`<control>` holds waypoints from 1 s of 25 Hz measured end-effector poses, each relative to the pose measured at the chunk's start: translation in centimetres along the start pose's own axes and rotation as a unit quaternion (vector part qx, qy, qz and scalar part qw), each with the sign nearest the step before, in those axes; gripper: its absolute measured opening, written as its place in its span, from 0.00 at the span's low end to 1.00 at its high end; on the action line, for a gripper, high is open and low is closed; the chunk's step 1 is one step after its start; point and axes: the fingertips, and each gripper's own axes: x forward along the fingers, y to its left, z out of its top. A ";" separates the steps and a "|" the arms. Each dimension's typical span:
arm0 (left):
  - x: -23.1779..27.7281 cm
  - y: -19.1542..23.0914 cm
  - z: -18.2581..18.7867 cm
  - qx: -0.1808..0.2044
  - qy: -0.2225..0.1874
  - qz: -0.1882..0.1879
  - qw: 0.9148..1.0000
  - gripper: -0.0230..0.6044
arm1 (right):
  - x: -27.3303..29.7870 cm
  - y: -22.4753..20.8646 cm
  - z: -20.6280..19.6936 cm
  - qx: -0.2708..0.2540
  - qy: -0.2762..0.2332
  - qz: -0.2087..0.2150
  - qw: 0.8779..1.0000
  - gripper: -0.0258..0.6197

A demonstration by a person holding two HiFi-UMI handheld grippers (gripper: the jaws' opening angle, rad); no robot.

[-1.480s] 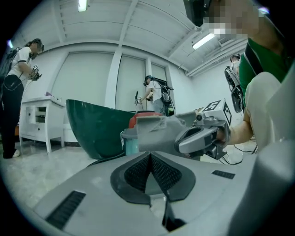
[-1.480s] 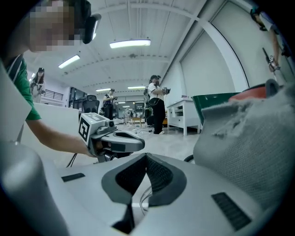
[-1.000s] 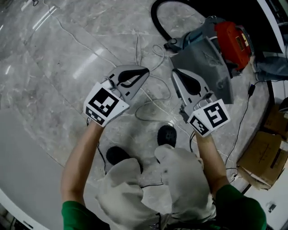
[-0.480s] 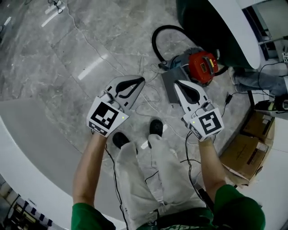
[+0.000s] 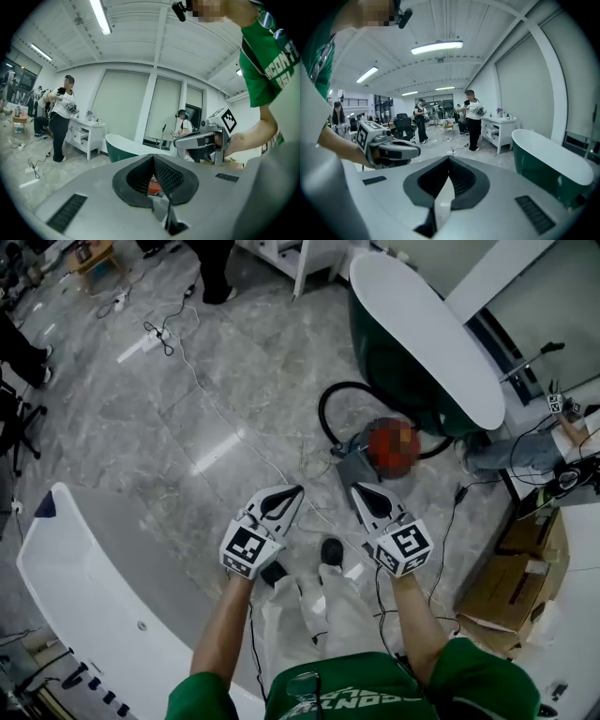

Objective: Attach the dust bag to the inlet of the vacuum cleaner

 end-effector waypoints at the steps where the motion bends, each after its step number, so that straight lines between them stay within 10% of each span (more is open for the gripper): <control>1: -0.6 -0.8 0.8 -0.011 -0.002 0.002 1.000 0.04 | -1.0 0.7 0.9 0.008 -0.002 0.003 1.000 0.05; 9: -3.8 -7.0 7.0 -0.041 -0.025 0.009 0.999 0.04 | -8.0 5.9 6.8 -0.008 -0.021 0.016 1.000 0.05; 25: 1.7 -16.4 14.2 -0.027 -0.024 0.050 0.998 0.04 | -18.6 -2.2 13.0 0.013 -0.110 0.016 0.994 0.05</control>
